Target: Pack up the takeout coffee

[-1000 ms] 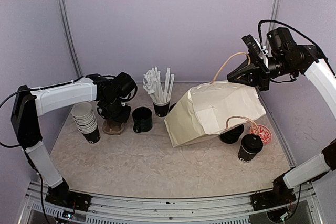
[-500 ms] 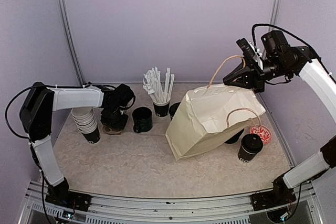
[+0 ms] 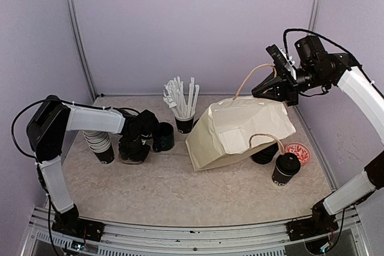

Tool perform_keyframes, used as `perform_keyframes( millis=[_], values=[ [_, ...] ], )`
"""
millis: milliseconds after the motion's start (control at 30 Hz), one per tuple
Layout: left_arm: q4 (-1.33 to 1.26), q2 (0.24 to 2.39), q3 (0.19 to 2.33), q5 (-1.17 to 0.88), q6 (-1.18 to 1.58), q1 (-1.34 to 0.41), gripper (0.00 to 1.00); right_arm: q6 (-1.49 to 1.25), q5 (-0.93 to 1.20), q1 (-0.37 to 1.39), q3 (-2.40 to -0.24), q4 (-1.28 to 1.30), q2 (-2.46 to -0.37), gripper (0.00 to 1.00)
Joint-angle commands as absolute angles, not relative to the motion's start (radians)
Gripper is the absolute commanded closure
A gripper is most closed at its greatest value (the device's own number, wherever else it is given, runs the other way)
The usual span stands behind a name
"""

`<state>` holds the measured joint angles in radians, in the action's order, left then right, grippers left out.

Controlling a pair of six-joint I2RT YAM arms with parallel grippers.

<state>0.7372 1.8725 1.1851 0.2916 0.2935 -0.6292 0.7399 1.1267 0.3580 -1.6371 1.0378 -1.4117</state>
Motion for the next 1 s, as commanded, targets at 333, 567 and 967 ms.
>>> perform_keyframes(
  millis=[333,567,967],
  values=[
    [0.850,1.751,1.044,0.215,0.473,-0.880,0.97,0.736,1.121,0.373,-1.625,1.013,-1.440,1.00],
    [0.884,1.661,0.952,0.157,0.557,-0.944,0.96,0.725,1.116,0.380,-1.617,1.000,-1.447,1.00],
    [0.959,1.470,1.081,0.158,0.631,-0.950,0.65,0.718,1.099,0.385,-1.601,0.991,-1.443,1.00]
  ],
)
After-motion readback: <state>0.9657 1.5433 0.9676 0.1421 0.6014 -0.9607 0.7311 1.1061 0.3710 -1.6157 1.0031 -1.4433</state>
